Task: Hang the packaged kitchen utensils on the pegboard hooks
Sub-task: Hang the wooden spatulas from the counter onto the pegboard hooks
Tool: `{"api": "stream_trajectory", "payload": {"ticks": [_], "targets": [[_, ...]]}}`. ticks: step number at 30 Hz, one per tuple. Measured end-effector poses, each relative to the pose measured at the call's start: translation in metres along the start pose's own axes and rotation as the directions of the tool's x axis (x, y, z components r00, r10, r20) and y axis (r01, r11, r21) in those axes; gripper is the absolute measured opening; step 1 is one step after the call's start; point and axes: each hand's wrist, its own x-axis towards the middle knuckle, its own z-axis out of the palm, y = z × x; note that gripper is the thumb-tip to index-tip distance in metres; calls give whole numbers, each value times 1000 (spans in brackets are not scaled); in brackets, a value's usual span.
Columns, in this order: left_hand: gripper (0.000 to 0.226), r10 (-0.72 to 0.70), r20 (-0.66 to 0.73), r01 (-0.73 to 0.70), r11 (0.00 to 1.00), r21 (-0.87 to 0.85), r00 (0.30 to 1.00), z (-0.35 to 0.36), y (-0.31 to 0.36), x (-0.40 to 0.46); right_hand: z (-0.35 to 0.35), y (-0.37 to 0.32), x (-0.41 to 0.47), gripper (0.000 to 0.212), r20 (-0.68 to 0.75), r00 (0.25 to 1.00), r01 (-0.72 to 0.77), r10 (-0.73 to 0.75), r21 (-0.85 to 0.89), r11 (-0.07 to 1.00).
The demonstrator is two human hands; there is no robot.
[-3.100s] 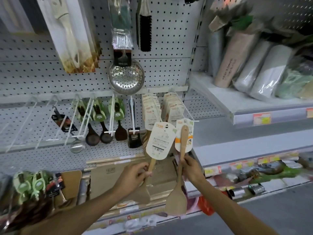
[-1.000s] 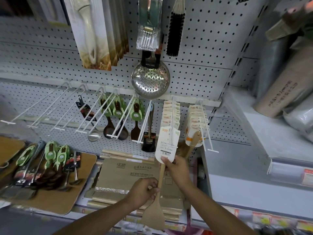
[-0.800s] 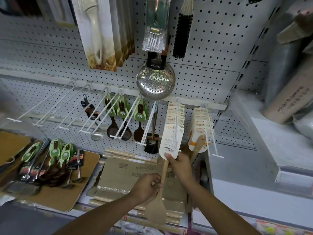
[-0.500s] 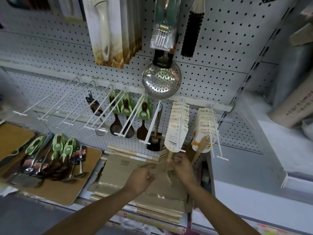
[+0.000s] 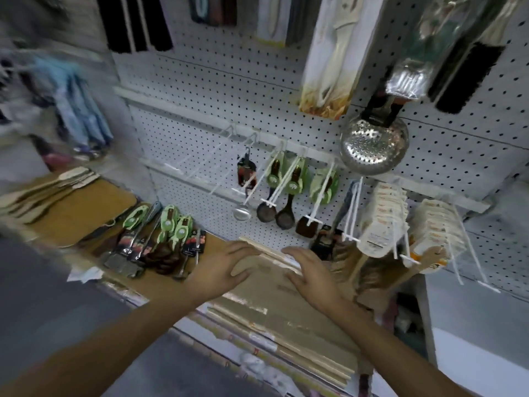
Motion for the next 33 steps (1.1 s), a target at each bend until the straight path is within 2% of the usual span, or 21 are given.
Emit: {"api": "stream_trajectory", "payload": {"ticks": [5,10,16,26,33], "targets": [[45,9,-10,-8,994,107,1000,-79,-64,-57,49,-85,44,44,10,992,127,-126,-34,991],[51,-36,-31,41,980,196,999,-156,-123,-116,95,-181,88,47,26,978,206,-206,-40,978],[50,-109,-97,129,962,239,989,-237,-186,-191,142,-282,140,60,67,945,325,-321,-50,944],[55,-289,-147,315,928,200,946,-314,-274,-271,222,-384,232,57,191,859,488,-476,-21,873],[54,-381,-137,402,893,201,914,-345,-366,-284,283,-426,319,57,235,822,528,-518,24,849]]}}
